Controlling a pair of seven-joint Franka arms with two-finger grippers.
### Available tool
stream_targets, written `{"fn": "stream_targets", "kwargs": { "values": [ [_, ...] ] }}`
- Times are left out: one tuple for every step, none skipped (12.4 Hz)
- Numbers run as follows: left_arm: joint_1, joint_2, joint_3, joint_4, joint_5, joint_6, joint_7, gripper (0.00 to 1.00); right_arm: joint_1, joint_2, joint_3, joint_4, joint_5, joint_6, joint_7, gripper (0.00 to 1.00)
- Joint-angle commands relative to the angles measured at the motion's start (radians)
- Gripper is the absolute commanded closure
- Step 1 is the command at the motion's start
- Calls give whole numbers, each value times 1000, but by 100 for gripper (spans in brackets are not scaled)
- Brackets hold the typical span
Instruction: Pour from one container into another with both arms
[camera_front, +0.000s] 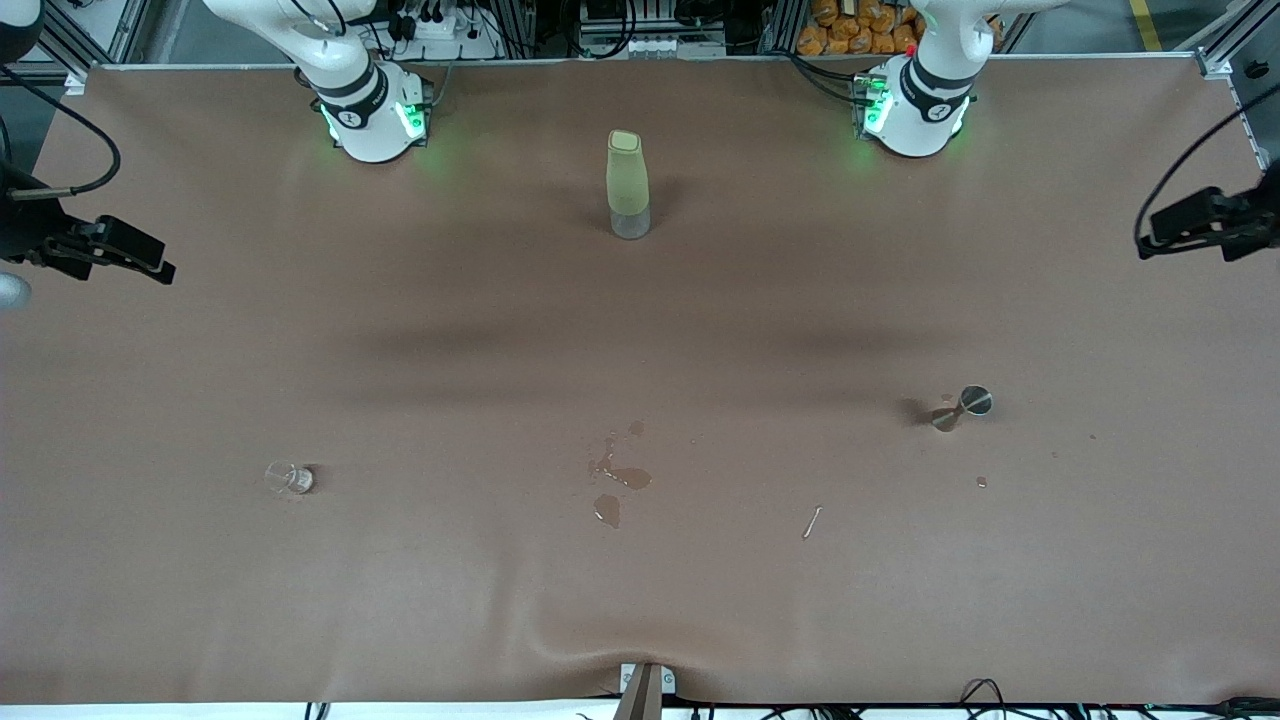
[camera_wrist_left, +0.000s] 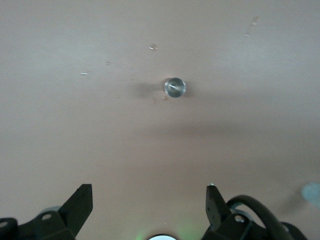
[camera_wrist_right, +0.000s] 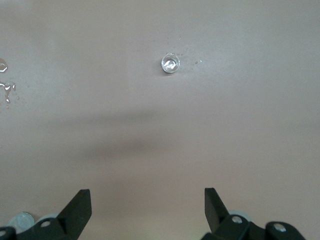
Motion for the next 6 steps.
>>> {"fn": "stream_targets", "kwargs": {
  "values": [
    [122,51,-6,-62,-132,40,218,0,-3,15,-11,7,13,7,-55,0],
    [148,74,-6,-89,-160,72,290,0,-11,23,-11,10,13,12,-89,0],
    [175,94,-6,-115,-192,99,356,0,-20,33,-11,13,13,30,-126,0],
    [185,108,-6,-142,-223,125,401,0,-22,42,-11,19,13,47,-163,0],
    [195,121,-6,-160,-242,148,441,0,-36,52,-11,22,11,52,-205,0],
    [202,147,-6,-168,-261,167,507,0,-55,67,-11,34,13,52,-241,0]
  ]
}}
